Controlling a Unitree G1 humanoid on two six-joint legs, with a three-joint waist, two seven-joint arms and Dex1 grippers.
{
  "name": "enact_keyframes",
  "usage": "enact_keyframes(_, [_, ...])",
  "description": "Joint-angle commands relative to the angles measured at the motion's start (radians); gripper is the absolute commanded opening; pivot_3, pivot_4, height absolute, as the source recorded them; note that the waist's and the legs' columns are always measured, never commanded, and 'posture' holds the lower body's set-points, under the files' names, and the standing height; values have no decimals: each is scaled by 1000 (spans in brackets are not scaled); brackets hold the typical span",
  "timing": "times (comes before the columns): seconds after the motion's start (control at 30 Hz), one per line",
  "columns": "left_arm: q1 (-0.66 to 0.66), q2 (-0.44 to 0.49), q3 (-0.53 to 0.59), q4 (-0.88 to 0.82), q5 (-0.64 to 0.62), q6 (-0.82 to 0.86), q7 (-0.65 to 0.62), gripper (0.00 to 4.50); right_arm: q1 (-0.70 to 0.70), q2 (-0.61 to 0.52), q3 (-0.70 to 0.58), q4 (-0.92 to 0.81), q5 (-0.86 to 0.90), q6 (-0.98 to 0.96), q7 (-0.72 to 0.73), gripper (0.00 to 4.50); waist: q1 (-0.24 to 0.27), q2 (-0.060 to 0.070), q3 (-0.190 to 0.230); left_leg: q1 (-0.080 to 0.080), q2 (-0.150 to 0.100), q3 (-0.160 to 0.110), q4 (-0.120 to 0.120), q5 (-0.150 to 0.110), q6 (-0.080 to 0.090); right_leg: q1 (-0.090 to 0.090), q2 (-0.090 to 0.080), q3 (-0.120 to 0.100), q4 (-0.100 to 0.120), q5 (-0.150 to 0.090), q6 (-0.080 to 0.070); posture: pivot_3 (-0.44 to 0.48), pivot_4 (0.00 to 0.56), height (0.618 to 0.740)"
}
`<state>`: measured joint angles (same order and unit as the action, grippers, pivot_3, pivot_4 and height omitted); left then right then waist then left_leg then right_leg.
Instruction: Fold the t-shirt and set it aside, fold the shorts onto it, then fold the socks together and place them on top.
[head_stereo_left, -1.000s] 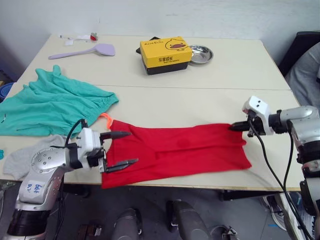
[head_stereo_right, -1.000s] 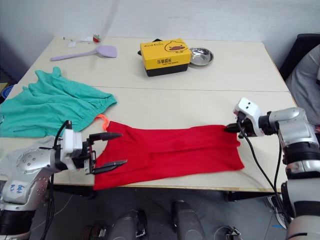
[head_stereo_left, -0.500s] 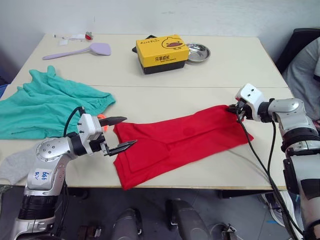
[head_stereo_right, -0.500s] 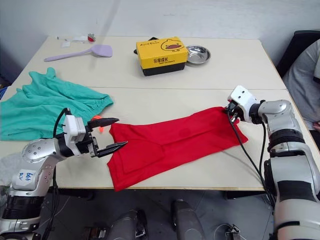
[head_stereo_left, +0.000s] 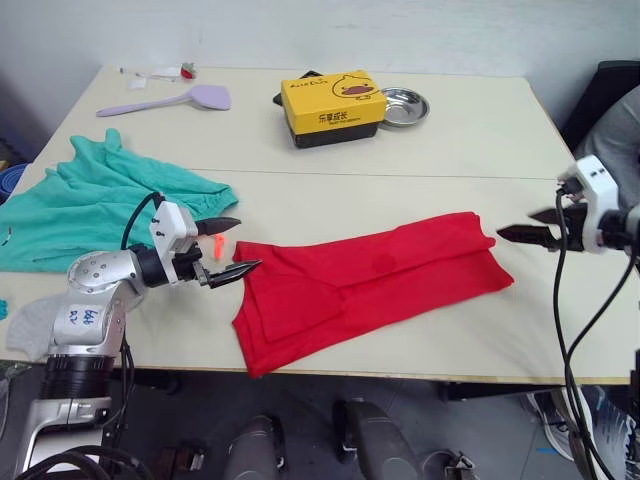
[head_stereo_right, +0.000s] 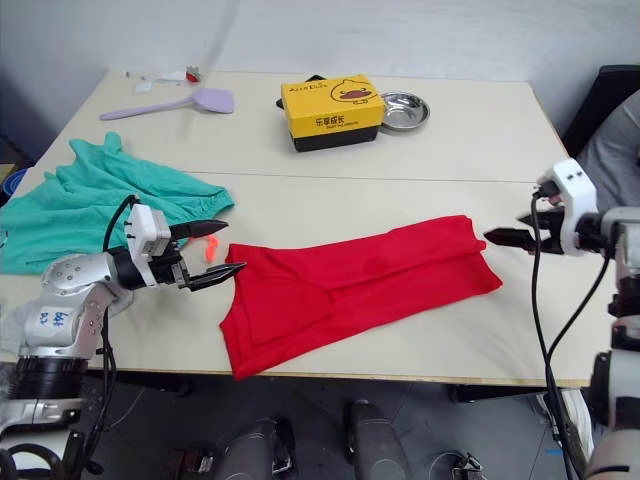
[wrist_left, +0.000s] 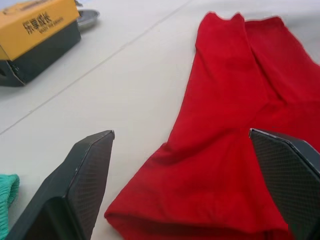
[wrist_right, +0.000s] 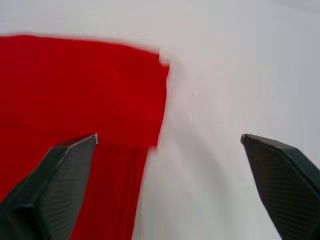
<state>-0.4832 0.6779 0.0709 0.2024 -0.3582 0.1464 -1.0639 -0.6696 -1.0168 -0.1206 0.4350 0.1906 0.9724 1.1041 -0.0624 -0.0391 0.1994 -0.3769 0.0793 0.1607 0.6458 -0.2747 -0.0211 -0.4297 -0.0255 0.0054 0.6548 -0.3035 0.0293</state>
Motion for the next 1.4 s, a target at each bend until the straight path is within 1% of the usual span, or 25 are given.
enact_keyframes(0.03, [-119,-4,-62,135,67,-25,-48,4500,95,1,-151,-257,116,366,-62,4488,1,0,0,0,0,1,0,0,0,0,1,0,0,0,0,0,150,740])
enact_keyframes(0.1, [-201,-11,-114,246,117,-21,-80,4500,145,44,-236,-353,143,518,-126,4488,0,0,0,-1,0,2,1,0,1,-2,1,1,1,0,1,0,150,740])
enact_keyframes(0.13, [-242,-23,-129,308,145,-50,-69,4500,167,66,-261,-398,153,570,-149,4488,-3,0,0,-1,0,2,1,0,1,-2,1,1,2,0,1,0,150,740])
enact_keyframes(0.23, [-367,-78,-158,495,208,-104,-33,4500,236,135,-304,-499,187,640,-234,4488,3,0,0,-1,0,1,1,-1,4,-1,1,0,2,1,1,0,150,740])
enact_keyframes(0.27, [-393,-90,-173,541,227,-114,-43,4500,247,158,-313,-515,207,642,-265,4488,5,0,0,-1,0,1,1,-1,5,-1,2,0,2,1,1,0,150,740])
enact_keyframes(0.37, [-453,-116,-208,660,277,-136,-68,4500,260,198,-337,-532,264,642,-345,4488,3,0,0,-3,-1,2,1,-2,6,-3,1,1,1,1,2,0,150,740])
enact_keyframes(0.47, [-495,-143,-222,752,315,-162,-67,4500,254,236,-342,-526,310,642,-435,4488,2,-1,-1,-13,-1,3,4,1,3,-14,1,1,3,2,4,0,150,740])
enact_keyframes(0.6, [-515,-158,-232,790,335,-140,-121,4500,215,307,-346,-489,386,642,-552,4488,0,-7,-4,-14,-1,4,5,2,3,-15,2,1,4,2,4,0,150,740])
enact_keyframes(0.67, [-518,-165,-227,793,334,-126,-136,4129,179,350,-364,-468,384,642,-617,4500,-6,-8,-4,-13,-1,5,5,2,6,-15,1,2,4,4,4,0,150,740])
enact_keyframes(0.7, [-513,-165,-230,789,337,-120,-143,3917,157,366,-367,-454,372,642,-642,4319,-10,-8,-4,-13,-1,5,5,2,7,-15,1,2,4,5,4,0,150,740])
enact_keyframes(0.77, [-502,-163,-234,781,342,-115,-155,3313,126,384,-363,-432,361,642,-677,3894,-17,-8,-5,-13,-2,5,4,3,10,-15,0,2,4,6,3,0,150,740])
enact_keyframes(0.8, [-494,-163,-229,773,339,-110,-153,2935,111,396,-364,-424,350,642,-693,3535,-19,-8,-5,-13,-2,5,4,3,11,-15,0,2,4,6,3,0,150,740])
enact_keyframes(0.93, [-458,-152,-201,711,309,-65,-159,1675,58,414,-337,-389,314,600,-724,2119,-26,-8,-5,-13,-2,5,2,4,10,-15,1,2,4,6,3,0,150,740])
enact_keyframes(0.97, [-446,-149,-190,687,299,-49,-154,1295,46,409,-318,-373,303,565,-723,1705,-26,-8,-5,-13,-1,4,2,4,9,-15,1,2,4,6,3,0,150,740])
enact_keyframes(1.1, [-362,-131,-146,531,248,62,-139,24,-7,365,-197,-303,253,403,-687,256,-28,-7,-4,-13,-1,5,2,5,8,-16,1,2,5,6,3,0,150,740])
enact_keyframes(1.13, [-334,-126,-136,482,236,92,-136,0,-23,358,-173,-282,243,374,-679,27,-27,-7,-4,-13,-1,5,2,5,8,-16,1,2,5,6,3,0,150,740])
enact_keyframes(1.23, [-188,-106,-92,234,188,231,-81,0,-109,353,-95,-175,199,258,-647,27,-30,-6,-3,-13,-1,5,2,8,3,-17,1,3,5,6,3,0,150,740])
enact_keyframes(1.33, [-41,-103,-2,-11,142,403,64,0,-194,352,9,-58,123,95,-607,27,-35,-6,-3,-13,-1,5,2,9,1,-17,1,3,6,6,3,0,150,740])
enact_keyframes(1.4, [61,-115,64,-181,108,506,160,0,-254,371,44,37,85,-6,-599,27,-40,-5,-3,-13,-1,5,2,9,1,-17,2,3,6,6,3,0,150,740])
